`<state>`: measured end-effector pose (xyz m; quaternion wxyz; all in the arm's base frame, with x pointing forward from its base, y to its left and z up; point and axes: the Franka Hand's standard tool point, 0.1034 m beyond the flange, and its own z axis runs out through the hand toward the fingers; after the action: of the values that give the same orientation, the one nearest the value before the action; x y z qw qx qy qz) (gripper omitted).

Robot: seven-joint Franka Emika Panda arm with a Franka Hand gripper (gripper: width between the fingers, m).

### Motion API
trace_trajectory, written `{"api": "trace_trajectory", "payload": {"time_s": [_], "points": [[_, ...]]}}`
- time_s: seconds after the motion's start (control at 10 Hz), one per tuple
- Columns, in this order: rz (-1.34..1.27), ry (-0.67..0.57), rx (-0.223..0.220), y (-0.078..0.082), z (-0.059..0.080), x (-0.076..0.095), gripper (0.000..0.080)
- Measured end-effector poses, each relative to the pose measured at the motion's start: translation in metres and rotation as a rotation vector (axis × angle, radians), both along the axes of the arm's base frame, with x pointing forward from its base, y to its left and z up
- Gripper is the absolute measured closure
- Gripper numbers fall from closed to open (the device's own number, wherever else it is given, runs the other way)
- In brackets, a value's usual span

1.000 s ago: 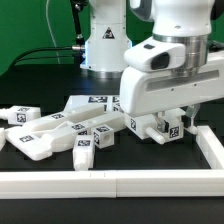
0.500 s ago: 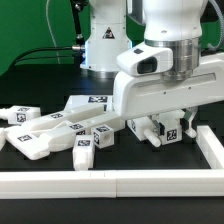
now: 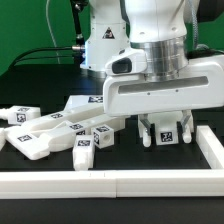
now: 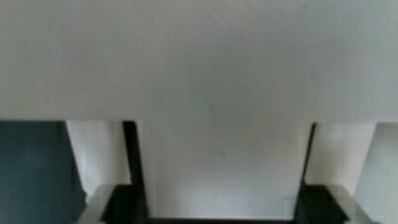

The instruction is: Assemble chair

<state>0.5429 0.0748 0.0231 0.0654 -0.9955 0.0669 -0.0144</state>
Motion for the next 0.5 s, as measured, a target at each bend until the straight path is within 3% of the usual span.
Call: {"api": "trace_trajectory", "payload": {"time_s": [0.3, 0.5], "points": [[-0.001, 0.000, 0.000, 0.000, 0.000, 0.000, 0.0433], [-0.071, -0.012, -0.006, 0.003, 0.000, -0.011, 0.0433]]}}
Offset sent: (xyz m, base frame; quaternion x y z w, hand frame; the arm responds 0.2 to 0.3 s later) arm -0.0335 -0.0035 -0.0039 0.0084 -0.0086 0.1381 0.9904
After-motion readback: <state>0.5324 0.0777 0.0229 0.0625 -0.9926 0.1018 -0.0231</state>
